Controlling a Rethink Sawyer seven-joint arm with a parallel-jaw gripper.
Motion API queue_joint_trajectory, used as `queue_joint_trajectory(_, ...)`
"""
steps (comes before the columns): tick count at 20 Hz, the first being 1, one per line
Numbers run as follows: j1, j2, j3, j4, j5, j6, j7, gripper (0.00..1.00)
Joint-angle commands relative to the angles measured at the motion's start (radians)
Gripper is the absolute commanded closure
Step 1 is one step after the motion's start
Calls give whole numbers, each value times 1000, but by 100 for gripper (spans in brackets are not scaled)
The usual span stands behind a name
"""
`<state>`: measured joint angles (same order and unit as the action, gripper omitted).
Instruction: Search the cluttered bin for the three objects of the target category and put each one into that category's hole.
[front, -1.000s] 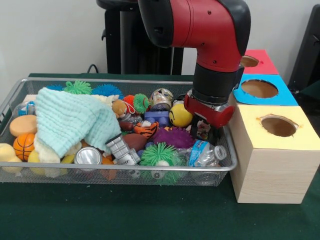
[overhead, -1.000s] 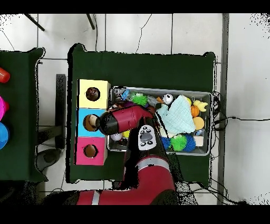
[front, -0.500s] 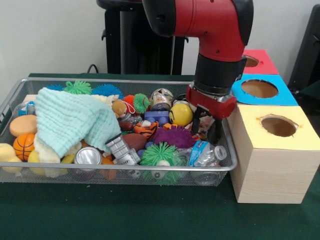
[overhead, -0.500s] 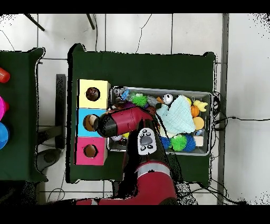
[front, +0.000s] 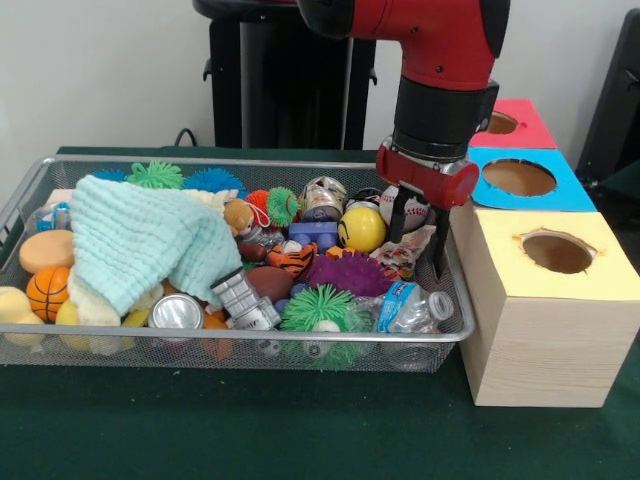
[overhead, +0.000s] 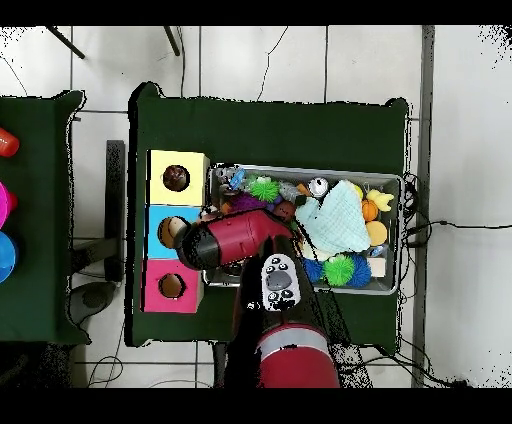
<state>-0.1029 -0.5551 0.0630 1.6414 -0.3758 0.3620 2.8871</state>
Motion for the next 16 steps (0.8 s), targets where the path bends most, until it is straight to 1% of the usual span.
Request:
queue_joint_trajectory(1, -23, -19, 81, 77, -14, 114, -127, 0)
queue_joint_trajectory(5, -15, 1, 70, 65, -28, 112, -126, 0)
queue_joint_trajectory(8, -16, 24, 66, 57, -39, 87, -123, 0)
queue_joint_trajectory(10, -19, 25, 68, 63, -40, 82, -123, 0)
queue_joint_trajectory(14, -31, 21, 69, 105, -42, 55, -113, 0)
queue_joint_trajectory(16, -27, 22, 62, 136, -47, 22, -93, 0)
